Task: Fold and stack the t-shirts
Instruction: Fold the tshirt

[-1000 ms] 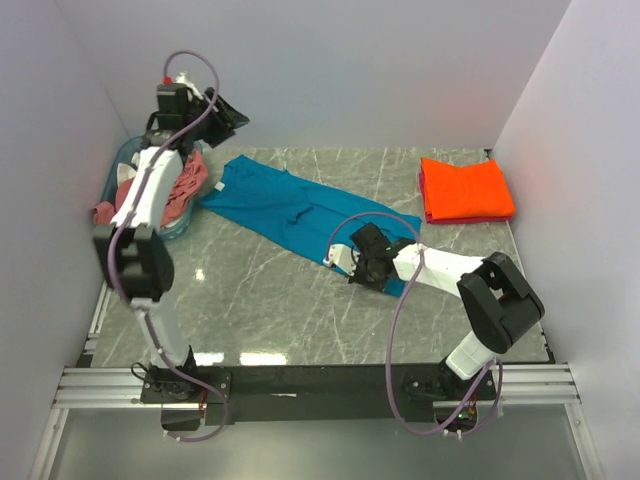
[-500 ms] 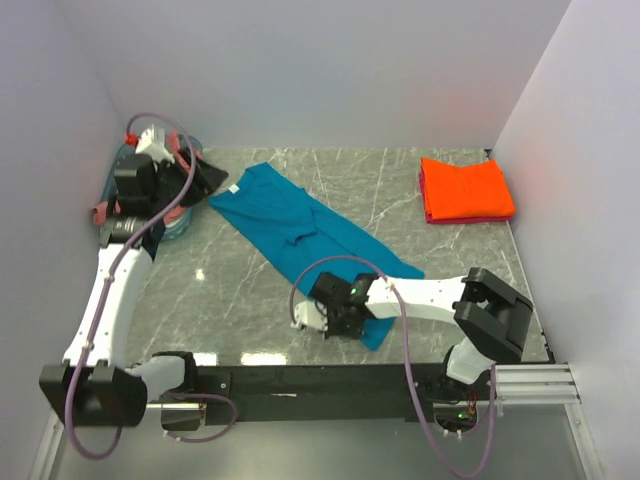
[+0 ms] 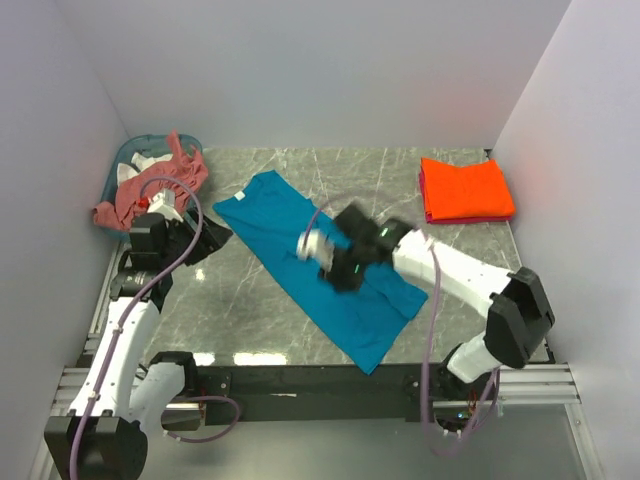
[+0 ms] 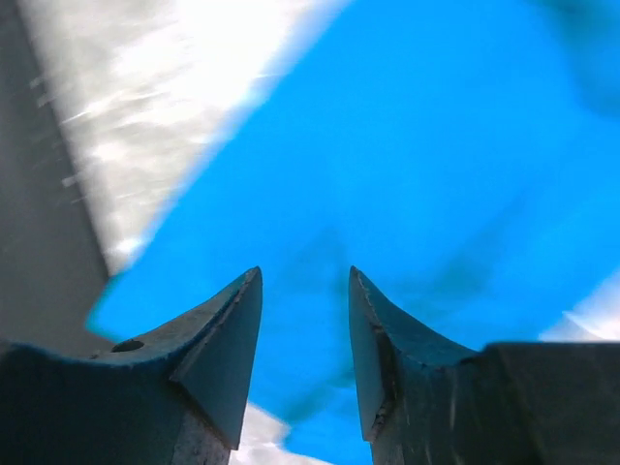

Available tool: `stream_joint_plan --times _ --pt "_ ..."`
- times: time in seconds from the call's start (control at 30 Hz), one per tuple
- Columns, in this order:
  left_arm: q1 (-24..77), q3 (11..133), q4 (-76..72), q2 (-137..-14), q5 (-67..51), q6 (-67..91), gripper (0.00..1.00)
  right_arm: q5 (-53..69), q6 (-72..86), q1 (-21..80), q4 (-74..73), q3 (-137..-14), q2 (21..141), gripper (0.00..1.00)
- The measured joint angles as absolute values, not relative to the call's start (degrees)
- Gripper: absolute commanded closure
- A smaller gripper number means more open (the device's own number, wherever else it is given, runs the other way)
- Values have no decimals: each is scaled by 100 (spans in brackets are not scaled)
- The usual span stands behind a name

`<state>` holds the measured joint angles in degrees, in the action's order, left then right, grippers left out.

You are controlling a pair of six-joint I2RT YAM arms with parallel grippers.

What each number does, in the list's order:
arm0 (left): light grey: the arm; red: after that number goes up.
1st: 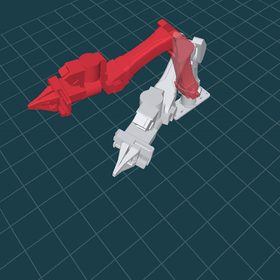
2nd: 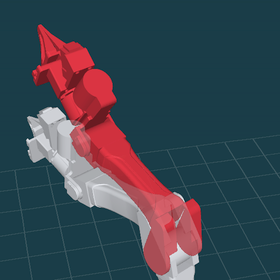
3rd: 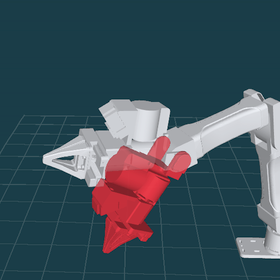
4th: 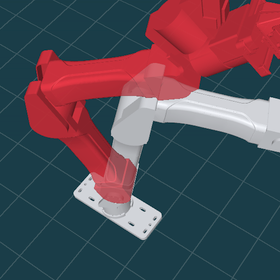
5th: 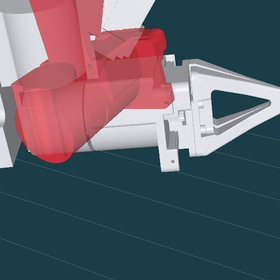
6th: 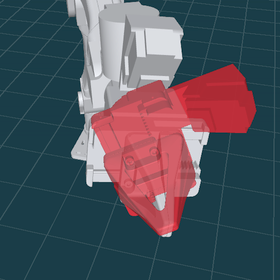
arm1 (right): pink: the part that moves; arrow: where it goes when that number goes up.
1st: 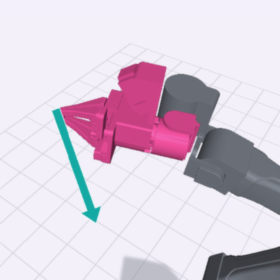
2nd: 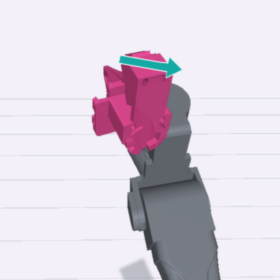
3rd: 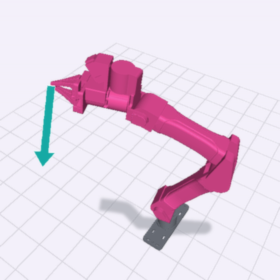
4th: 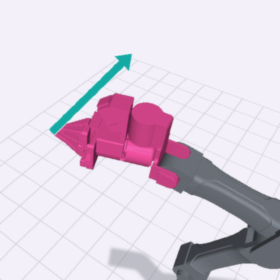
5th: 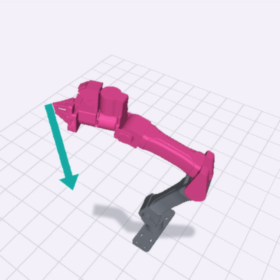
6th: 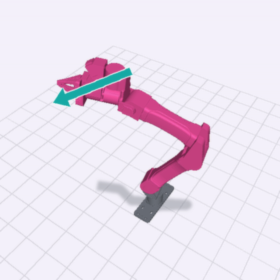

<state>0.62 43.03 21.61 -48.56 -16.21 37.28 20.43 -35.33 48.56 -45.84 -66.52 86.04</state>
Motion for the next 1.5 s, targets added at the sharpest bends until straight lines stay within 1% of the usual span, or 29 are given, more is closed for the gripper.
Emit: stream_joint_plan --times 0.1,0.17,0.23,0.33,0.5,0.63,0.8,1.03,1.1,1.3,1.5 --pt "62 3986 2032 -4858 -1627 3900 24 2462 -3326 3597 -4313 -7332 8917 51" --pt "62 3817 1970 -4851 -1638 4025 24 2755 -2864 2969 -4163 -7948 9459 48" --pt "62 3697 1927 -4836 -1651 4128 24 3041 -2241 2547 -3922 -8676 10252 48" --pt "62 3590 1909 -4729 -1662 4193 24 3197 -1304 2231 -3468 -9467 11345 46" --pt "62 3553 1898 -4534 -1664 4278 24 2980 200 2163 -3155 -10318 12663 46" --pt "62 3444 1831 -4436 -1671 4324 24 2742 860 2176 -3100 -10954 13279 45" --pt "62 3310 1800 -4429 -1719 4423 24 2569 1197 2176 -3159 -11596 13675 45" --pt "62 3297 1721 -4442 -1820 4482 24 2582 1328 2176 -3332 -12027 14097 46" --pt "62 3297 1712 -4442 -1826 4488 24 2709 1367 2169 -3437 -12189 14245 47" --pt "62 3297 1702 -4438 -1863 4508 24 2958 1385 2171 -3597 -12379 14385 57" --pt "62 3297 1699 -4383 -1881 4556 24 3232 1387 2182 -3754 -12379 14427 62"
